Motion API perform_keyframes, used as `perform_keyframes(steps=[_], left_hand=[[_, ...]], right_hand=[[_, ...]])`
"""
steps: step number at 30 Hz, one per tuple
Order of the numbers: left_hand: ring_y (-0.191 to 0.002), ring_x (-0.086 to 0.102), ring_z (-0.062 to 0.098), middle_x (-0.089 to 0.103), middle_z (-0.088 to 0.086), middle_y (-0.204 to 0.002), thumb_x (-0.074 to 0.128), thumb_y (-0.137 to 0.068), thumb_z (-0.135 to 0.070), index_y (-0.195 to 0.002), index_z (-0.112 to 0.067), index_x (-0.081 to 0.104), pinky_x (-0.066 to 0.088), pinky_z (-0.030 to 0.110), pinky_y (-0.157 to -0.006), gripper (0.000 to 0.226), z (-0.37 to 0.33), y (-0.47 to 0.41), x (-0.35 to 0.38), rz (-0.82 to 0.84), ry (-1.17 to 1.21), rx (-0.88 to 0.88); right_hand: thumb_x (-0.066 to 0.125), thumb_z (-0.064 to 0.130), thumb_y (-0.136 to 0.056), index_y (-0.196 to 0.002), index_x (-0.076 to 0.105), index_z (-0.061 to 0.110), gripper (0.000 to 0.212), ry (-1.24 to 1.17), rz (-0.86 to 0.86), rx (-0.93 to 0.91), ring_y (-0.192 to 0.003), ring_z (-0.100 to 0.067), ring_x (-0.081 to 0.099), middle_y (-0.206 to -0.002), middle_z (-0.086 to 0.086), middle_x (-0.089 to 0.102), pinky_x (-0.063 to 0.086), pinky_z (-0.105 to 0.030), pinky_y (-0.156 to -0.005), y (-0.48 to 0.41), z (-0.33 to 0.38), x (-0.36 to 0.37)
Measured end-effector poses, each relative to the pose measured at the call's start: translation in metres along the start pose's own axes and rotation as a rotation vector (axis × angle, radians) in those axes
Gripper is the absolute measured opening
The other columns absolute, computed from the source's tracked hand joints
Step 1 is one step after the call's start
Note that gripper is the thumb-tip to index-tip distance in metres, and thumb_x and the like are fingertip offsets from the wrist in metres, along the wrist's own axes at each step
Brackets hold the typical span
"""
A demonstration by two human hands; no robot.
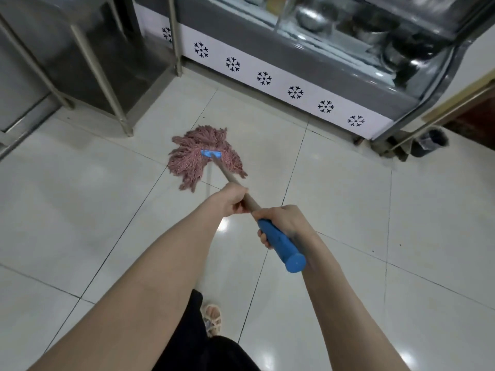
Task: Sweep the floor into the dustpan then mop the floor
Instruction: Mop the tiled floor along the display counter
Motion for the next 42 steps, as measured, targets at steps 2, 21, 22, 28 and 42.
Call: perform_keyframes(steps=[2, 21, 22, 28, 42], left_hand=[[-0.081, 0.059, 0.019, 0.057, 0.013, -0.094, 0.040, -0.101, -0.012, -0.132, 0.007, 0.040, 0.050, 0.024, -0.037, 0.036, -0.019, -0.015, -0.007, -0.005, 0.009, 0.006], [-0.089, 0.059, 0.024, 0.059, 0.017, -0.108, 0.040, -0.101, -0.015, -0.135, 0.005, 0.038, 0.051, 0.032, -0.060, 0.039, -0.359, -0.248, -0.145, -0.113, -0.062, 0.027], [-0.086, 0.059, 0.023, 0.059, 0.016, -0.104, 0.040, -0.101, -0.014, -0.135, 0.005, 0.038, 0.052, 0.032, -0.059, 0.038, -0.371, -0.255, -0.144, -0.101, -0.061, 0.022], [-0.079, 0.057, 0.017, 0.054, 0.017, -0.106, 0.044, -0.100, -0.010, -0.134, 0.004, 0.037, 0.054, 0.029, -0.047, 0.038, -0.417, -0.285, -0.095, -0.054, -0.039, 0.015], [-0.066, 0.053, 0.015, 0.051, 0.006, -0.079, 0.044, -0.099, -0.008, -0.111, -0.004, 0.046, 0.049, 0.021, -0.039, 0.014, -0.464, -0.309, 0.052, 0.118, -0.153, 0.050]], right_hand=[[0.065, 0.007, -0.085, -0.076, 0.056, -0.004, 0.017, 0.009, 0.004, -0.001, -0.031, -0.017, 0.050, -0.043, -0.011, 0.055, 0.042, -0.020, -0.036, -0.016, 0.018, 0.007], [0.064, 0.006, -0.088, -0.082, 0.054, -0.001, 0.014, -0.039, 0.063, -0.024, -0.028, -0.016, 0.049, -0.056, -0.014, 0.053, 0.042, -0.019, -0.034, -0.257, 0.349, 0.117], [0.064, 0.007, -0.088, -0.082, 0.054, -0.001, 0.014, -0.034, 0.058, -0.018, -0.029, -0.016, 0.048, -0.056, -0.014, 0.053, 0.041, -0.019, -0.034, -0.264, 0.360, 0.113], [0.067, 0.009, -0.084, -0.093, 0.062, -0.008, 0.021, -0.042, -0.027, 0.019, -0.033, -0.015, 0.049, -0.058, -0.015, 0.055, 0.040, -0.017, -0.036, -0.290, 0.404, 0.053], [0.064, 0.003, -0.085, -0.074, 0.055, -0.003, 0.015, -0.245, -0.212, -0.020, -0.029, -0.018, 0.048, -0.050, -0.014, 0.053, 0.041, -0.020, -0.034, -0.306, 0.434, -0.051]])
Point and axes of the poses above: each hand's wrist, its own y-axis away from the middle knuckle, its own x-axis out of the palm, z = x × y, the point moved 9 cm from there along -y, towards the middle knuckle
